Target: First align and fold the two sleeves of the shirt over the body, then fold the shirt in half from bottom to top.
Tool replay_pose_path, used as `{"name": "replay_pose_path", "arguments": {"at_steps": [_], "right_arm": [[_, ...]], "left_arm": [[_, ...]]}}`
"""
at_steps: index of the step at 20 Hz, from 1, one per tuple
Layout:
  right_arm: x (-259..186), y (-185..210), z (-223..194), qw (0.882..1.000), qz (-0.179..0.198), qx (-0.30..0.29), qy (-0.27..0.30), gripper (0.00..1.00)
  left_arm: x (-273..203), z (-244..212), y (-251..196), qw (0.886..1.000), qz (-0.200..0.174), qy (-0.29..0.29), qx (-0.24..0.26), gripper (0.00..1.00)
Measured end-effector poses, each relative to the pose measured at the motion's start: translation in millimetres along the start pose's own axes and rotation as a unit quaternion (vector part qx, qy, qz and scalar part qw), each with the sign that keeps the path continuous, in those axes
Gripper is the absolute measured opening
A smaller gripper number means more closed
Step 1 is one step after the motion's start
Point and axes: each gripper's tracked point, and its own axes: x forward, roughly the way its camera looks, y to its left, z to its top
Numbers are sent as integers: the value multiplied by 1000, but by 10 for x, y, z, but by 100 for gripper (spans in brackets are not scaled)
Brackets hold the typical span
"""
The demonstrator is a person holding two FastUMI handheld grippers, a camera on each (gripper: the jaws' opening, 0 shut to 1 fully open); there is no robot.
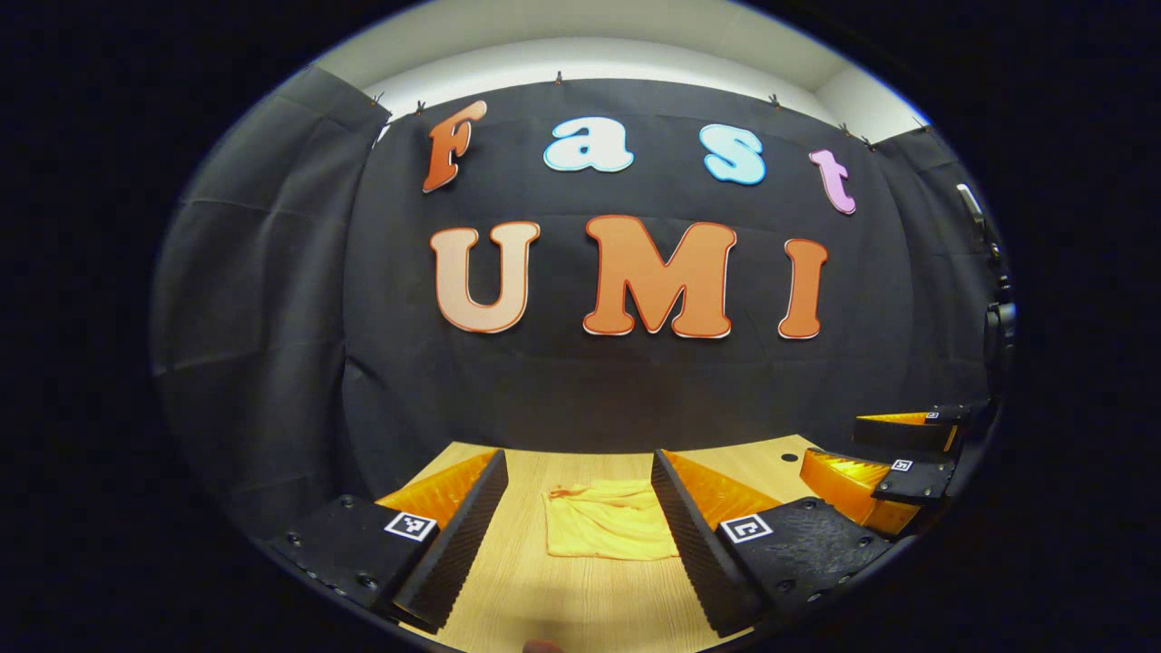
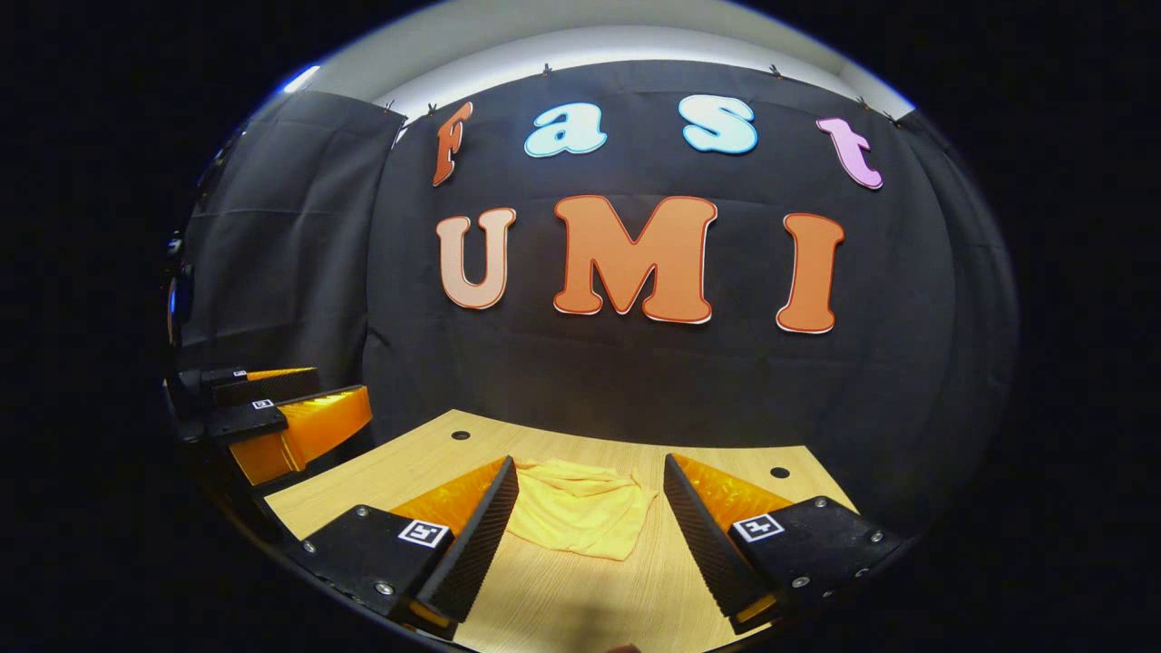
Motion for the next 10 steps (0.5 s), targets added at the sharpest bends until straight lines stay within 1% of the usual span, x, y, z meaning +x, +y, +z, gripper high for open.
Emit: {"name": "replay_pose_path", "arguments": {"at_steps": [2, 3, 4, 5, 7, 10], "right_arm": [[-18, -24, 20, 1000, -6, -7, -6, 98], [-17, -28, 24, 1000, -10, -11, -9, 98], [-25, -32, 25, 1000, -13, -12, -13, 98], [-26, -15, 19, 1000, -12, -12, -14, 98], [-27, -3, 18, 1000, -6, -6, -13, 98], [-51, 13, 30, 1000, -4, -9, -20, 98]], "left_arm": [[-83, 69, -29, 1000, -2, -25, 15, 97], [-117, 49, -62, 1000, -5, -24, 15, 97], [-131, 8, -84, 1000, -8, -21, 10, 97], [-127, -13, -86, 1000, -11, -19, 4, 95], [-127, -10, -85, 1000, -12, -17, -5, 99], [-155, -10, -108, 1000, -17, -18, -15, 97]]}}
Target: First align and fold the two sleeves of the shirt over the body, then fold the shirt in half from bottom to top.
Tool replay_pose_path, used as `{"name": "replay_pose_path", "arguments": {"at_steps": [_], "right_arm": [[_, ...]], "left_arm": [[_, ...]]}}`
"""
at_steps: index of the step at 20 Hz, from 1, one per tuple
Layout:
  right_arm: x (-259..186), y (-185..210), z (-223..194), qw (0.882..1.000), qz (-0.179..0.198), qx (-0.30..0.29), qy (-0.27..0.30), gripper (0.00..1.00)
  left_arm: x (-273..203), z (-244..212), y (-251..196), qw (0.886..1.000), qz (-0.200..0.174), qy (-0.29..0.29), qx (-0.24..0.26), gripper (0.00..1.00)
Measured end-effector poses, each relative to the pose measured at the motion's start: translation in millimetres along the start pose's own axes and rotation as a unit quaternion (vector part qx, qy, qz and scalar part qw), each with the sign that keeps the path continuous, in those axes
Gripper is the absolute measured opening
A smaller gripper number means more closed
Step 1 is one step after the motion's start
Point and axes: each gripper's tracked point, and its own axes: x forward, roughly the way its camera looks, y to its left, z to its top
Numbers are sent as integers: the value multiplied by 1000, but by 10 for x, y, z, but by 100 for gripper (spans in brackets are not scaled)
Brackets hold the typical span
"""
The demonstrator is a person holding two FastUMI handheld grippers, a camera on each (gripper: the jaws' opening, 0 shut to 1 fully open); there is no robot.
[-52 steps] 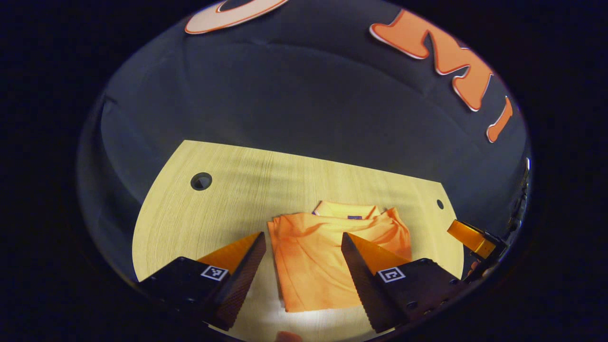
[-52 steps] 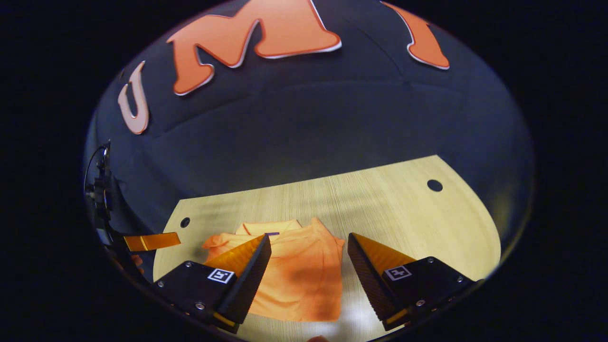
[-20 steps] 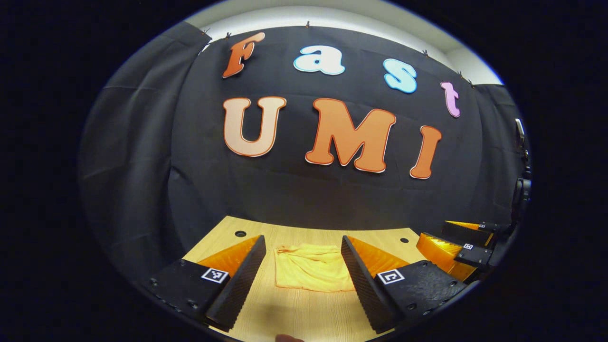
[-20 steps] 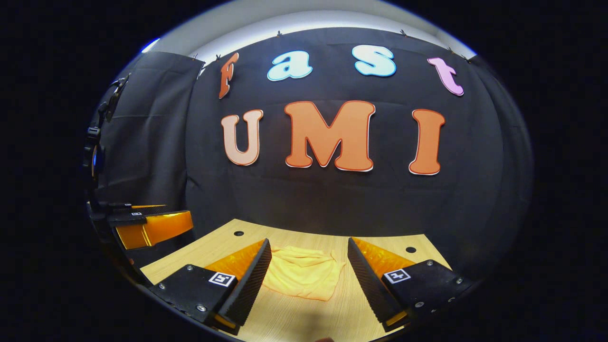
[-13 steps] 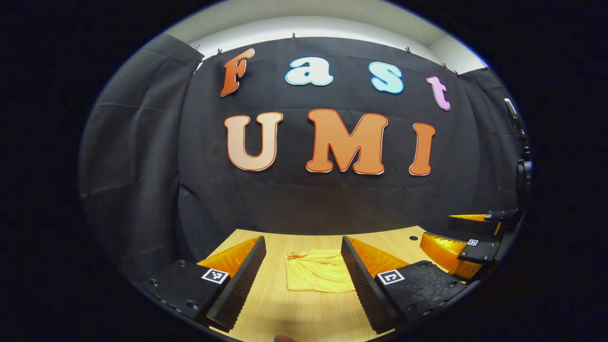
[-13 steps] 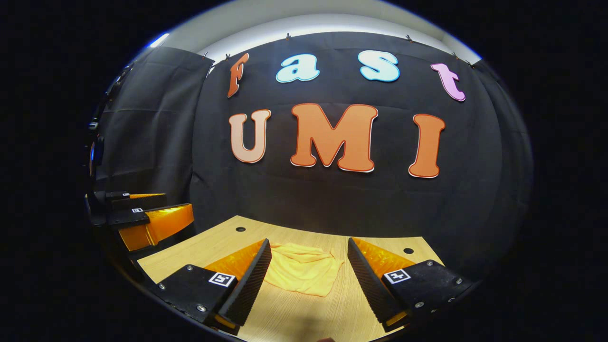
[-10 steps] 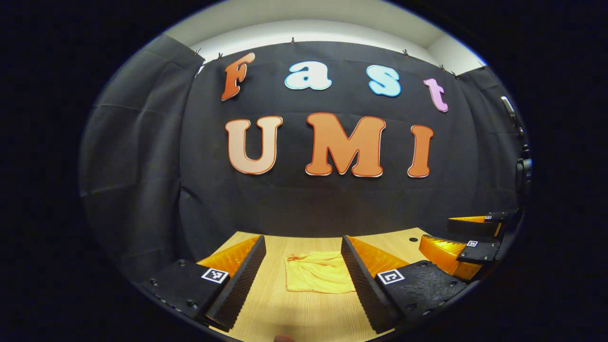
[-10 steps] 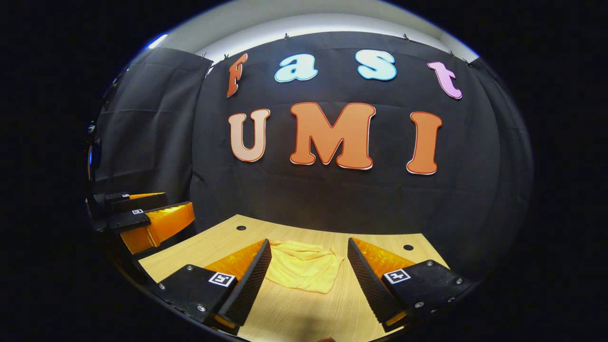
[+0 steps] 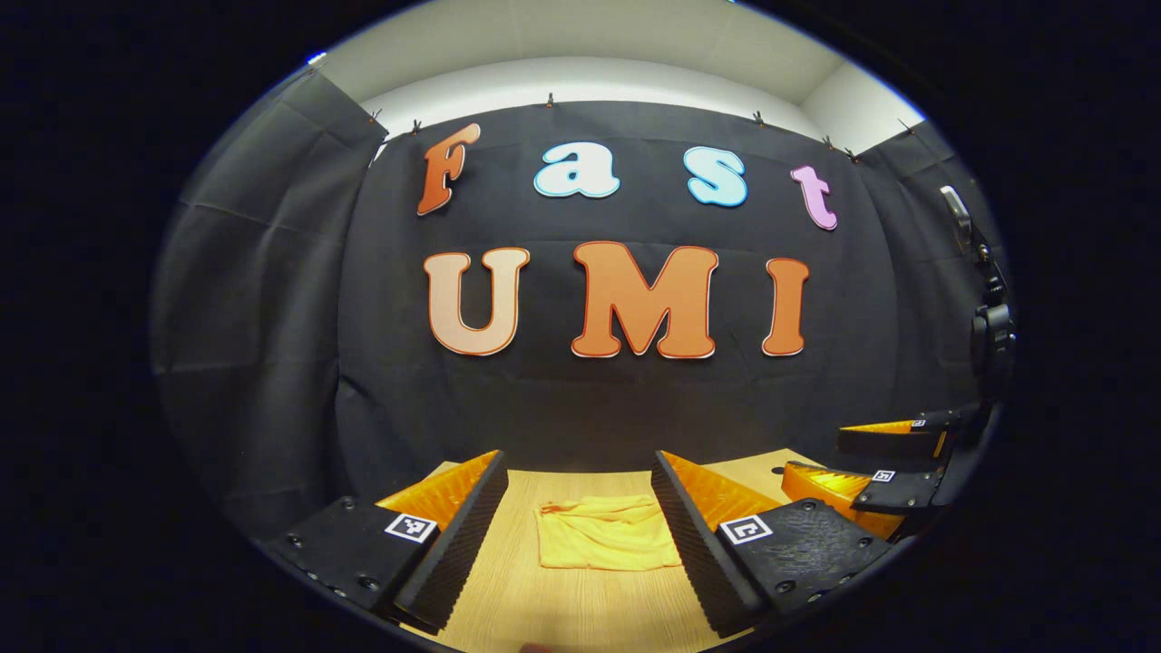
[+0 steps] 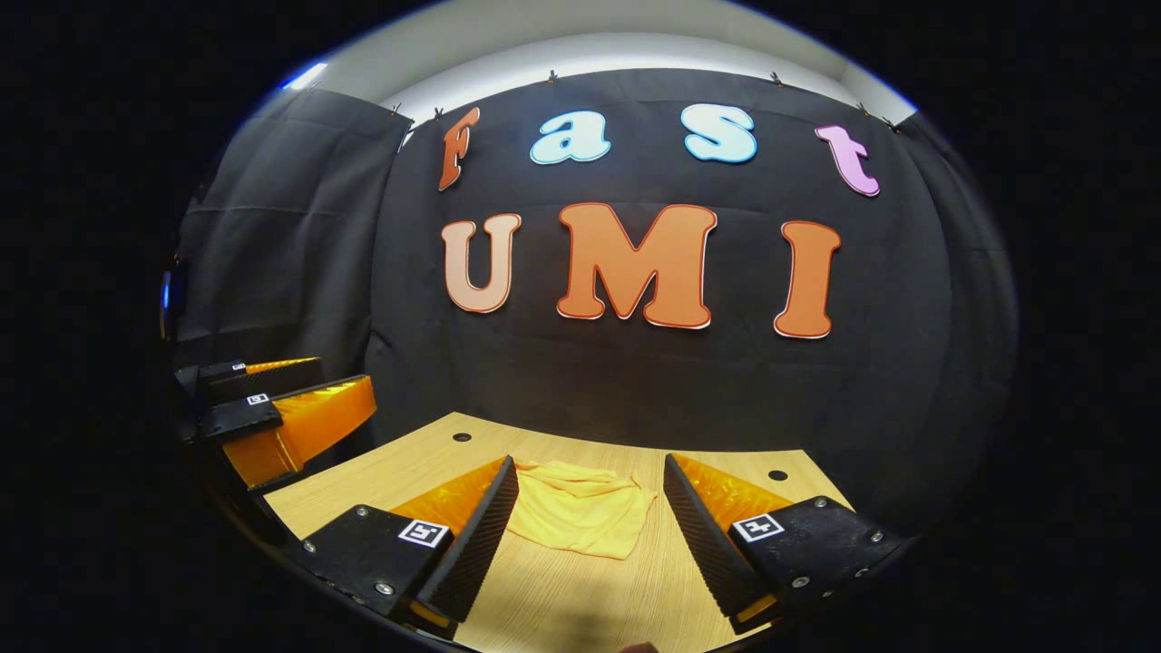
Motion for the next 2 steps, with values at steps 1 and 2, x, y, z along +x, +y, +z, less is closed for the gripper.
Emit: {"name": "replay_pose_path", "arguments": {"at_steps": [1, 2], "right_arm": [[-13, -5, -2, 1000, 1, 1, -2, 98], [-15, 1, -1, 1000, 5, 2, -3, 98]], "left_arm": [[-2, -20, -7, 1000, -2, 2, -4, 97], [-11, -33, -12, 1000, -5, 4, -5, 97]]}}
